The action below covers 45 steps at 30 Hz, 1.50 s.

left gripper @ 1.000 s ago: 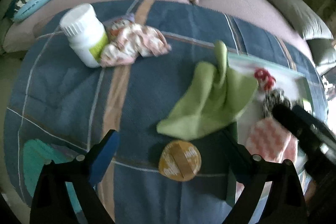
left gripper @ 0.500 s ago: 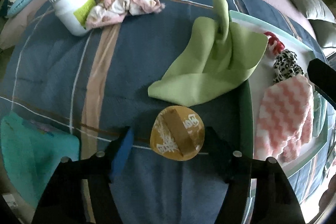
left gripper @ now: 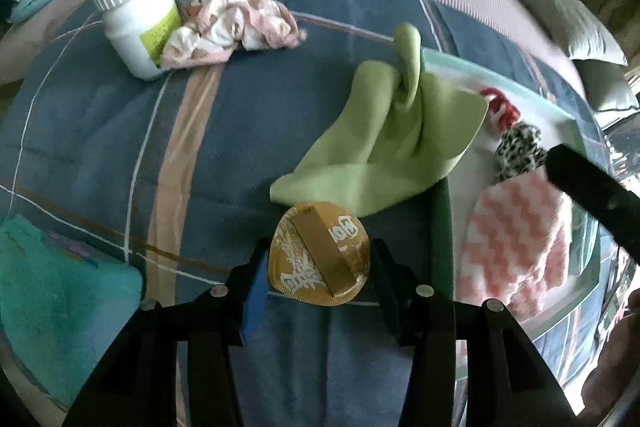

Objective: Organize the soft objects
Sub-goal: 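Grasp the round orange puff with the left gripper and lift it, then grasp the green cloth with the right gripper while the left gripper holds the orange puff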

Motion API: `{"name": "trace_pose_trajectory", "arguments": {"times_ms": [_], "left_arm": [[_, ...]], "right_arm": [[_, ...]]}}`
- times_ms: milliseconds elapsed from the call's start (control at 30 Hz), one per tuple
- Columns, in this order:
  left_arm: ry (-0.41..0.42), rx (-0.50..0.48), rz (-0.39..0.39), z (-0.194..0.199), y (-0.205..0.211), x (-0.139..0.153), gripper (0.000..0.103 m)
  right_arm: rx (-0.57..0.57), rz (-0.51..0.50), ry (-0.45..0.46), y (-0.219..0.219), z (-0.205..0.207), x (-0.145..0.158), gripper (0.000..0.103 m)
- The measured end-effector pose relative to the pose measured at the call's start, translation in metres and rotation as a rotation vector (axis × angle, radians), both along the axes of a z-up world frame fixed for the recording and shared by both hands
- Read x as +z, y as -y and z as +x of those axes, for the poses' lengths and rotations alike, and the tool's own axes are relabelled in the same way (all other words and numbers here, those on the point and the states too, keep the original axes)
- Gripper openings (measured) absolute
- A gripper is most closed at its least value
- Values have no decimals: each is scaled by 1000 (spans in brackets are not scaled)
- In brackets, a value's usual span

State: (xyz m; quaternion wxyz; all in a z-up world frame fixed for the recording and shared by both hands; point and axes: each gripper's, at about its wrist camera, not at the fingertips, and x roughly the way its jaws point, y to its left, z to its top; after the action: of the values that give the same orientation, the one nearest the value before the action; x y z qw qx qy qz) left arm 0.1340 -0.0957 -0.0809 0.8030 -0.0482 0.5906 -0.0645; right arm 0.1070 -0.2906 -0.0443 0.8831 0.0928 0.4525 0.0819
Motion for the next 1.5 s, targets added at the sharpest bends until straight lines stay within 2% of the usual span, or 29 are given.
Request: {"name": "trace_pose_trajectory", "arguments": {"times_ms": [167, 333, 500, 567, 633, 667, 733, 1367, 1500], "left_arm": [[25, 28, -36, 3, -13, 12, 50], [72, 104, -80, 10, -35, 31, 50], [112, 170, -126, 19, -57, 46, 50], [130, 193, -138, 22, -64, 46, 50], [139, 212, -144, 25, -72, 48, 50], [139, 218, -149, 27, -71, 49, 50], [137, 230, -169, 30, -77, 49, 50], [136, 269, -240, 31, -98, 44, 50], [131, 273, -249, 31, -100, 42, 50]], "right_arm": [[23, -11, 9, -7, 2, -1, 81], [74, -32, 30, -24, 3, -2, 80], [120, -52, 37, -42, 8, -6, 71], [128, -57, 32, -47, 12, -10, 64], [124, -61, 23, -50, 16, -15, 63], [120, -63, 17, -51, 19, -17, 57], [120, -64, 9, -53, 24, -22, 52], [197, -126, 33, -91, 32, -30, 49], [214, -154, 13, -100, 34, -37, 49]]}}
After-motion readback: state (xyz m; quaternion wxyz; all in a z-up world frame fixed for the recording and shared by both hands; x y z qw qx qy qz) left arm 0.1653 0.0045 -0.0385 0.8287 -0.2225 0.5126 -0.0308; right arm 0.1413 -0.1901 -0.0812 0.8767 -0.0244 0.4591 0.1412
